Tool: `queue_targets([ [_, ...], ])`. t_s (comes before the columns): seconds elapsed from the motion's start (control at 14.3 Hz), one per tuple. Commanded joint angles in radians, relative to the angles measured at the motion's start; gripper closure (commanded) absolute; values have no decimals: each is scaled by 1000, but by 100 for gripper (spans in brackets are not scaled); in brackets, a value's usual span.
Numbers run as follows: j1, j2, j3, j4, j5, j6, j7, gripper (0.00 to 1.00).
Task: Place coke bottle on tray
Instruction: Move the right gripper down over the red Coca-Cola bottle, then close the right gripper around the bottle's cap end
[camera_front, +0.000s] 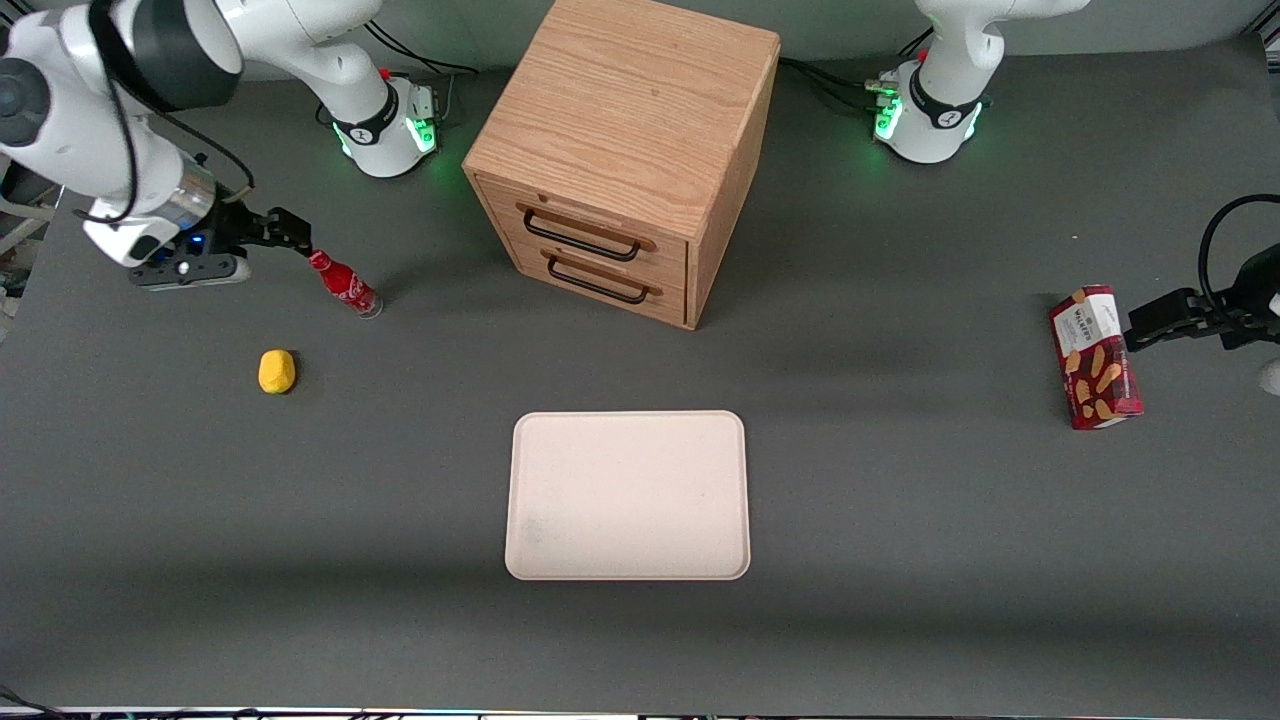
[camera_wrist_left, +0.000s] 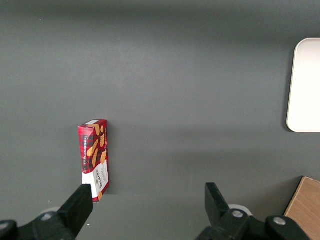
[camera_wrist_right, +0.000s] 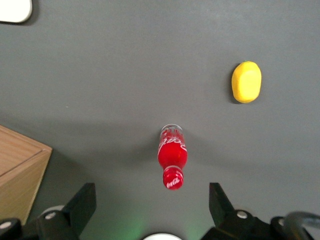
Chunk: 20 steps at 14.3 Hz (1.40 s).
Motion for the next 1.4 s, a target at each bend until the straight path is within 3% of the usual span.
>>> queue_targets([
  [0.0,-1,-80,-11,-166,-28,140,-19,0],
  [0.14,-2,-81,-34,-223,-30,193,-57,0],
  [0.35,-2,-80,-146,-283,-31,275,-183,0],
  [0.49,-4,-74,-149,-288,-60,278,-181,1],
  [1.33,4,21,-146,-295,-61,318,-54,3],
])
